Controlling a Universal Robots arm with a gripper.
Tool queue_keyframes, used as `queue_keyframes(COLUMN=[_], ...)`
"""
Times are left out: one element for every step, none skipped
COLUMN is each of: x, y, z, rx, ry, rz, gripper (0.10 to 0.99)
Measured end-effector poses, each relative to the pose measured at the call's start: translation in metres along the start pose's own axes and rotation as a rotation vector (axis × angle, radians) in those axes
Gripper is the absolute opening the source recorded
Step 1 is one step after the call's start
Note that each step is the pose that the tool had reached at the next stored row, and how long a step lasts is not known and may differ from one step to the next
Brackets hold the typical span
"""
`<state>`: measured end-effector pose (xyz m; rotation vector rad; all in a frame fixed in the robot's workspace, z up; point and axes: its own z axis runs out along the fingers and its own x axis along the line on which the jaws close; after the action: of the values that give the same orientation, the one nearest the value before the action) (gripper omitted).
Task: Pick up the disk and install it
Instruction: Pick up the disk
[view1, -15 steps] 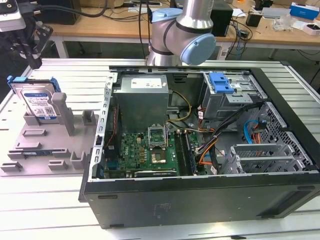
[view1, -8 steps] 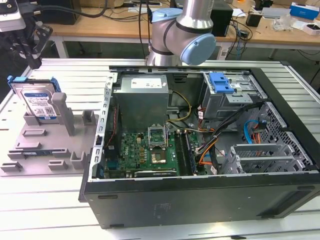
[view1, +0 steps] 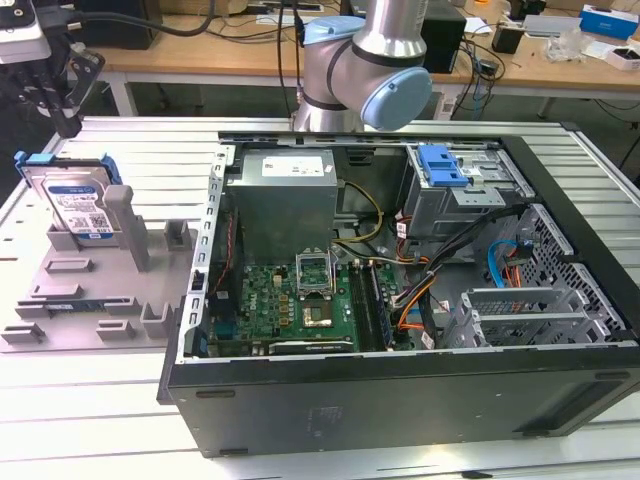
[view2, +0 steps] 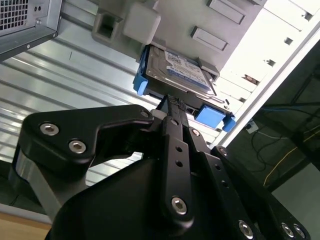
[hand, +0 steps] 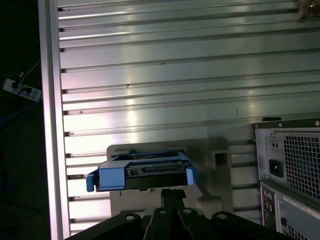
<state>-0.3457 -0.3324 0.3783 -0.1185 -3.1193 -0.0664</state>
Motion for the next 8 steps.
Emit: queue_keyframes(x=[0.0000,0.0000,0.0000,0.0000,0.0001,0.0001,0.0001,0.0001], y=[0.0000,0.0002,0.0004,0.0004,0.0004,0.0004,0.0004,0.0004], z=[0.0000,0.0000,0.0000,0.0000,0.0000,0.0000,0.0000,0.0000], rx=[0.000,0.000,0.001,0.001,0.002,0.002,0.003,0.004], ry=[0.0005,0.0008,0.0023,0.0030,0.0039,0.0046,0.0057,0.0077], rz=[0.000,-0.008,-0.044,-0.063,-0.082,-0.099,-0.124,-0.171], gripper=[0.106,0.106,0.106,0.106,0.106,0.106,0.106,0.106])
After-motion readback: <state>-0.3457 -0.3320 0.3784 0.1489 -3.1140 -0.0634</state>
